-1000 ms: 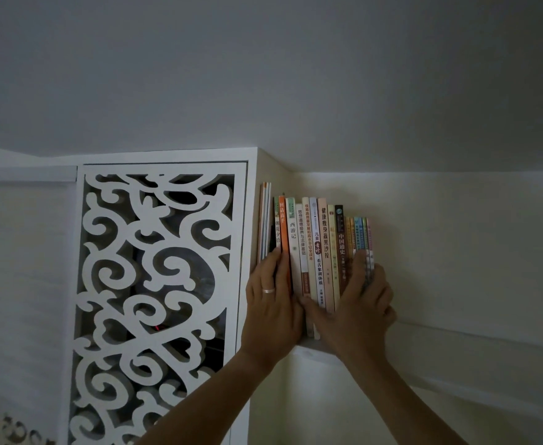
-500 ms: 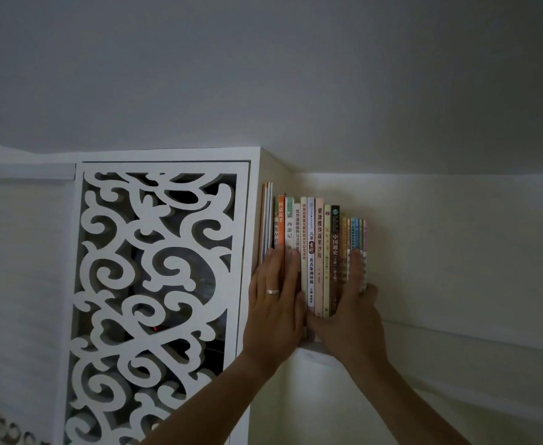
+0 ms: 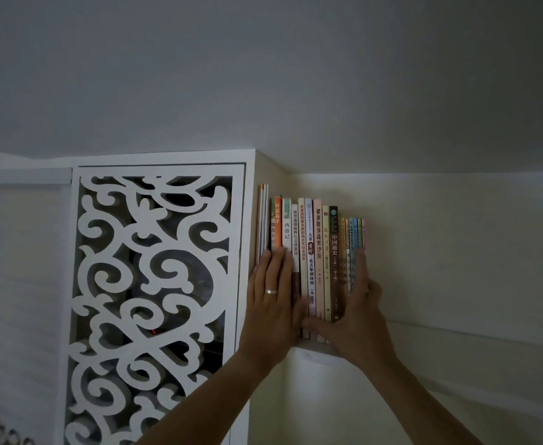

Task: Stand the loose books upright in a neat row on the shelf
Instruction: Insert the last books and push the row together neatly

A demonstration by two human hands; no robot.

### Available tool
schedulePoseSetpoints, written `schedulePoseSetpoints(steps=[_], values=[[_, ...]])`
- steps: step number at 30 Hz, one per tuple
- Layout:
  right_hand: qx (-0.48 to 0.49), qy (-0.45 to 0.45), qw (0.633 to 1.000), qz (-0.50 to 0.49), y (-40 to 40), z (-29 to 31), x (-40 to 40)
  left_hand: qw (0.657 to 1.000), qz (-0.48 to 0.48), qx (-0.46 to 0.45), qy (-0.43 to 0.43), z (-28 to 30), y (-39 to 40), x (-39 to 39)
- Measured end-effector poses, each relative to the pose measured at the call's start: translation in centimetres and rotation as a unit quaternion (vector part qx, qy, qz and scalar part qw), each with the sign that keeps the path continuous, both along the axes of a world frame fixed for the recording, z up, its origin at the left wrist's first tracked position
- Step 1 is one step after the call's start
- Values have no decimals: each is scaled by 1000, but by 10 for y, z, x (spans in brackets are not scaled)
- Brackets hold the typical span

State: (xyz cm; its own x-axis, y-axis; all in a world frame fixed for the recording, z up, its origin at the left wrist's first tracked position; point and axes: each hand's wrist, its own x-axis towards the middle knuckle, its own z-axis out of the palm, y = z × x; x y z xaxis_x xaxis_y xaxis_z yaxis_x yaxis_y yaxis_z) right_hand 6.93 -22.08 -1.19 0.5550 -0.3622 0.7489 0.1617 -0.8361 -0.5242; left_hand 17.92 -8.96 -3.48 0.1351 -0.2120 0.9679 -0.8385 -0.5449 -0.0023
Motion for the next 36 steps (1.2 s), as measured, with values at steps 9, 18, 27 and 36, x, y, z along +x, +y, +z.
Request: schedulePoseSetpoints(steps=[9,18,27,36], values=[[40,41,994,95,-22,1,2,999,-10,33,-23,6,5,5],[48,46,990,121,-26,0,-3,996,73,43,-27,15,12,-1],[70,59,988,125,-25,-2,-2,999,51,3,-7,118,39,1],[75,52,989,116,-24,-5,-2,993,107,58,4,144,47,18]])
